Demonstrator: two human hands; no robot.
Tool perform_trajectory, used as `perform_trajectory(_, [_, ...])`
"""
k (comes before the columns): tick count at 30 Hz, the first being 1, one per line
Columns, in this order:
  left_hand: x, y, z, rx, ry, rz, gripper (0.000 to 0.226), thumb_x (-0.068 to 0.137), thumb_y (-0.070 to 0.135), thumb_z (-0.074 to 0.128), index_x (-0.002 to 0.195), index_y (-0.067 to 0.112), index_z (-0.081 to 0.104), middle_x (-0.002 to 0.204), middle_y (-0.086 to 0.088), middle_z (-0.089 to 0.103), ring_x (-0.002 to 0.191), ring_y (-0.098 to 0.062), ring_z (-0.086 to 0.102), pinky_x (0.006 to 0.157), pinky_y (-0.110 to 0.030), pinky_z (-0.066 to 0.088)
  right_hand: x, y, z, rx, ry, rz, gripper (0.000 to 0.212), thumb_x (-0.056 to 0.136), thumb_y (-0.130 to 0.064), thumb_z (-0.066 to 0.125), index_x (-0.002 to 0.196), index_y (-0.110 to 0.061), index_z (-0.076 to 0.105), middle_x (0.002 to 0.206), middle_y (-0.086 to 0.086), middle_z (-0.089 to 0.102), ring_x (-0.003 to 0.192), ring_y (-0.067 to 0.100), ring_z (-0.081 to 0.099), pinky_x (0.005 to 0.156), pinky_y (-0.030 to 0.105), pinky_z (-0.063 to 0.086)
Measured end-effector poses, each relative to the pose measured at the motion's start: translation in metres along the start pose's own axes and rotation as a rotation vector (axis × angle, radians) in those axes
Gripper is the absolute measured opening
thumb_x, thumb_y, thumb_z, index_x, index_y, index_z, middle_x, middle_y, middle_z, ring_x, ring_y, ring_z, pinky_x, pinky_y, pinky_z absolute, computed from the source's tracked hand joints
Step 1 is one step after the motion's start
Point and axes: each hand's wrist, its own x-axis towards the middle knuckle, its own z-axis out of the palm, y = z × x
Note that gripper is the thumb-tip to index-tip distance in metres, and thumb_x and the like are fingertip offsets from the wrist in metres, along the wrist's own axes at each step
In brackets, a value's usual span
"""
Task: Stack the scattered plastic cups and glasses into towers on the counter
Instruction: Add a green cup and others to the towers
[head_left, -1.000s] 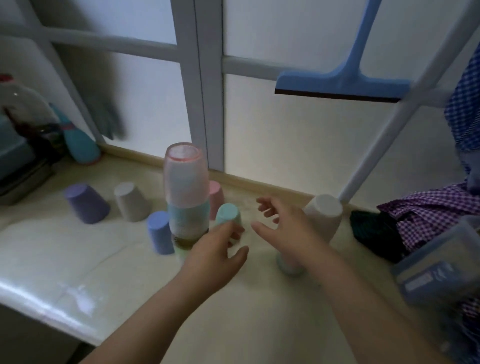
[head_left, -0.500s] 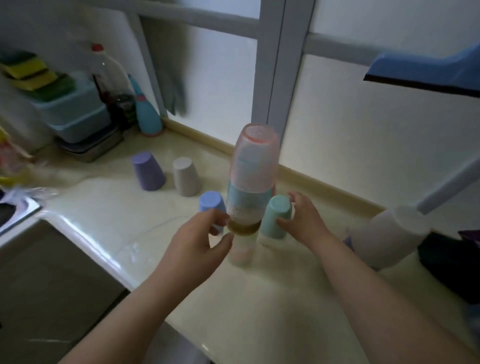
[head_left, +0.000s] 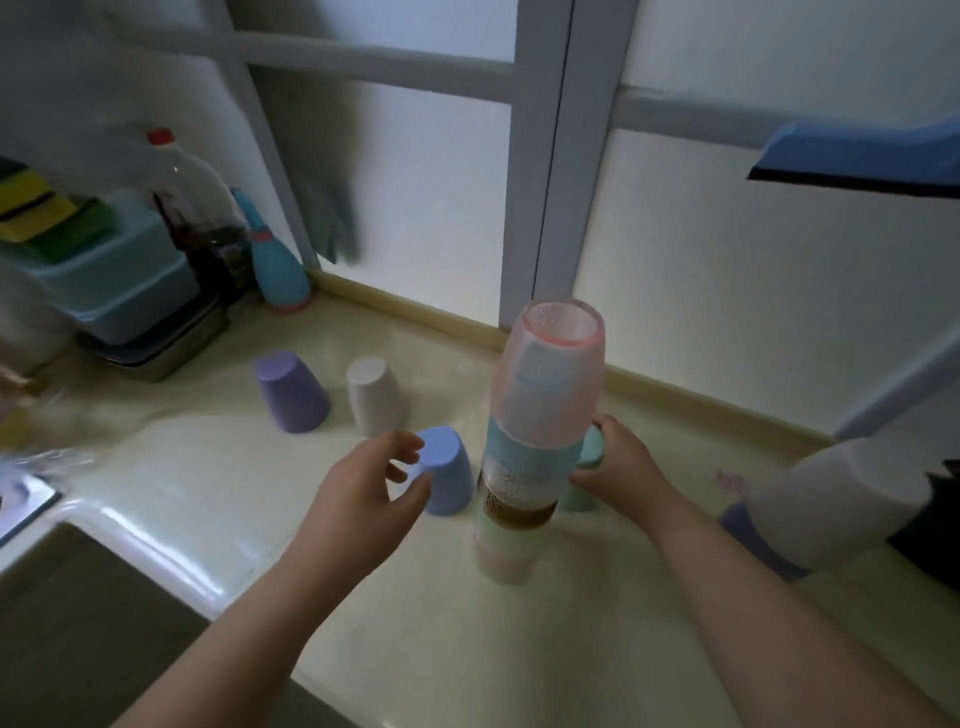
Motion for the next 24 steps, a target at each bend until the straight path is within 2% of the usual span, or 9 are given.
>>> perform_trajectory(2, [0.006, -0.003, -0.002, -0.004, -0.008, -0.002, 0.024, 0.078, 0.020, 0.064, 0.101, 0.024, 0.057, 0.096, 0.004, 0.065, 0.082, -0.009, 0.060, 0.073, -0.028, 0.047, -0.002, -0.001, 0.003, 0.024, 0.012, 0.004, 0.060, 0.059, -0.028, 0.077, 0.113, -0.022, 0.052, 0.112, 0.004, 0.062, 0.097, 0.021, 0.059, 0.079, 0.034, 0.048])
perform_trajectory(8, [0.011, 0.005, -0.009, 0.012, -0.036, 0.066, 0.022, 0.079, 0.021, 0.064, 0.100, 0.026, 0.057, 0.093, 0.008, 0.065, 0.082, -0.005, 0.060, 0.072, -0.030, 0.050, -0.027, -0.012, -0.020, 0.038, 0.077, -0.037, 0.056, 0.064, -0.024, 0.078, 0.114, -0.018, 0.052, 0.108, 0.002, 0.061, 0.094, 0.019, 0.056, 0.077, 0.030, 0.044])
perform_trajectory(11, [0.003, 0.018, -0.017, -0.005, -0.041, 0.123, 0.021, 0.079, 0.022, 0.063, 0.098, 0.029, 0.057, 0.093, 0.015, 0.063, 0.083, -0.002, 0.059, 0.069, -0.029, 0.051, -0.050, -0.022, -0.038, 0.001, 0.101, -0.037, 0.059, 0.064, -0.028, 0.080, 0.115, -0.022, 0.051, 0.101, -0.004, 0.055, 0.091, 0.014, 0.050, 0.076, 0.024, 0.037])
perform_trajectory(14, [-0.014, 0.031, -0.023, -0.017, -0.045, 0.186, 0.021, 0.078, 0.023, 0.064, 0.096, 0.031, 0.057, 0.092, 0.020, 0.062, 0.082, -0.002, 0.060, 0.067, -0.025, 0.051, -0.079, -0.029, -0.054, 0.029, 0.117, -0.032, 0.063, 0.062, -0.029, 0.081, 0.115, -0.025, 0.047, 0.105, -0.005, 0.058, 0.093, 0.013, 0.053, 0.077, 0.026, 0.041])
perform_trajectory(17, [-0.031, 0.041, -0.025, -0.039, -0.036, 0.235, 0.021, 0.076, 0.020, 0.066, 0.093, 0.030, 0.059, 0.091, 0.017, 0.064, 0.089, 0.002, 0.056, 0.066, -0.019, 0.048, -0.105, -0.034, -0.069, 0.038, 0.118, -0.022, 0.069, 0.063, -0.033, 0.080, 0.119, -0.026, 0.041, 0.108, -0.006, 0.056, 0.097, 0.015, 0.055, 0.082, 0.030, 0.047])
perform_trajectory(20, [-0.046, 0.058, -0.022, -0.050, -0.062, 0.292, 0.021, 0.075, 0.022, 0.065, 0.095, 0.028, 0.060, 0.091, 0.012, 0.066, 0.088, 0.000, 0.056, 0.068, -0.017, 0.045, -0.125, -0.037, -0.084, 0.035, 0.132, -0.031, 0.072, 0.063, -0.031, 0.080, 0.123, -0.023, 0.041, 0.113, -0.004, 0.058, 0.098, 0.014, 0.055, 0.082, 0.027, 0.044])
perform_trajectory(24, [-0.060, 0.097, -0.009, -0.085, -0.104, 0.381, 0.022, 0.079, 0.028, 0.065, 0.100, 0.024, 0.060, 0.090, 0.014, 0.061, 0.087, -0.002, 0.056, 0.071, -0.013, 0.043, -0.152, -0.042, -0.115, 0.059, 0.188, -0.095, 0.056, 0.063, -0.029, 0.080, 0.107, -0.028, 0.045, 0.100, -0.009, 0.057, 0.092, 0.010, 0.053, 0.078, 0.023, 0.039])
